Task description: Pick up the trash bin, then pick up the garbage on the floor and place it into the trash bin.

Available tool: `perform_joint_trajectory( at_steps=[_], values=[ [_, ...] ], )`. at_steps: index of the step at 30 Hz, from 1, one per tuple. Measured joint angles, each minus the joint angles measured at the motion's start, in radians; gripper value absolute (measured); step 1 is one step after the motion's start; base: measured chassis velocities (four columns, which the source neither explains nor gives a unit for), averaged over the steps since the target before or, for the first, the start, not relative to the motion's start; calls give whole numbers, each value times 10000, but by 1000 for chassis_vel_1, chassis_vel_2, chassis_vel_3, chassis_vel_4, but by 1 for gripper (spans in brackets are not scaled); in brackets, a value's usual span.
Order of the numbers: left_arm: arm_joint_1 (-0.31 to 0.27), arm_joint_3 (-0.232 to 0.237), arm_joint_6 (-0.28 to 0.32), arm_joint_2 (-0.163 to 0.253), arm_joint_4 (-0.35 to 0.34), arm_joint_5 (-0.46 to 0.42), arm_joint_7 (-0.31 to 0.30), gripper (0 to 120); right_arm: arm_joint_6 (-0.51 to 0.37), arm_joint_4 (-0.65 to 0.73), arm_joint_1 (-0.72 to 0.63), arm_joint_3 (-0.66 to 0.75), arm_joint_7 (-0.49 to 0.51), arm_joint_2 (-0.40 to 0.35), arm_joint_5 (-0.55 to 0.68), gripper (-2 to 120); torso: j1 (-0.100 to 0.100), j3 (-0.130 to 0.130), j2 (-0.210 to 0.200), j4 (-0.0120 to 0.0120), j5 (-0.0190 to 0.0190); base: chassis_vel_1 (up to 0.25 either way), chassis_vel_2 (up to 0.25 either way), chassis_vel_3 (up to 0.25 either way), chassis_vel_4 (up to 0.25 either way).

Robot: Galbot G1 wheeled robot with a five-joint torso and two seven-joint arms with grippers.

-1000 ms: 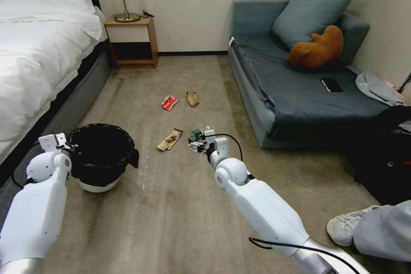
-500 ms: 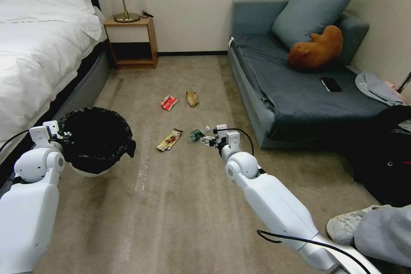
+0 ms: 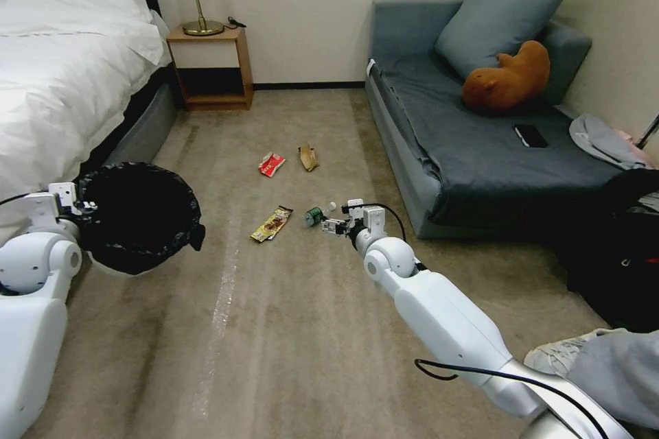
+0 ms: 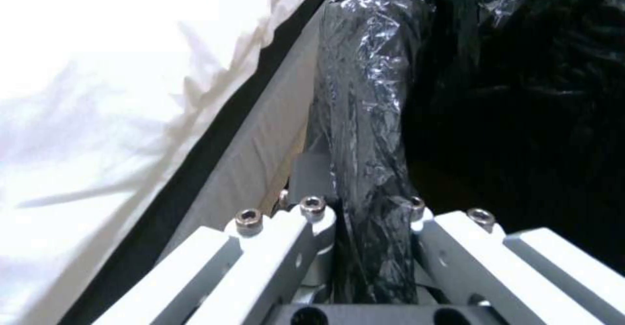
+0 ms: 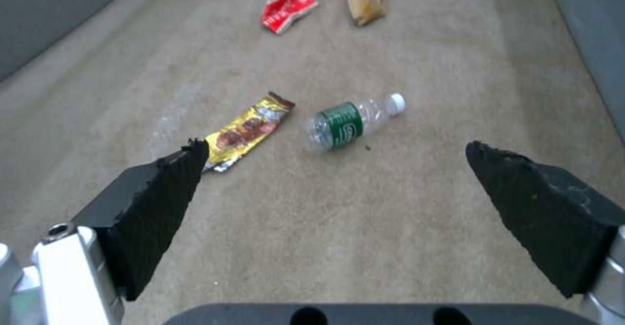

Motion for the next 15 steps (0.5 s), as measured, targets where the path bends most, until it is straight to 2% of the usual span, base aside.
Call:
perform_joint_trajectory(
  at_steps=[7,15],
  values=[
    [459,-315,8,101,-310,4,-14,4,272,-855,276,11,57,484,-204,100,0,0,-1,0,0,0,0,0,0],
    [626,-509,-86,76,-369,4,-23,4,314,-1235,380,214,33,639,-393,100,0,0,-2,-1,-1,0,0,0,0]
  ],
)
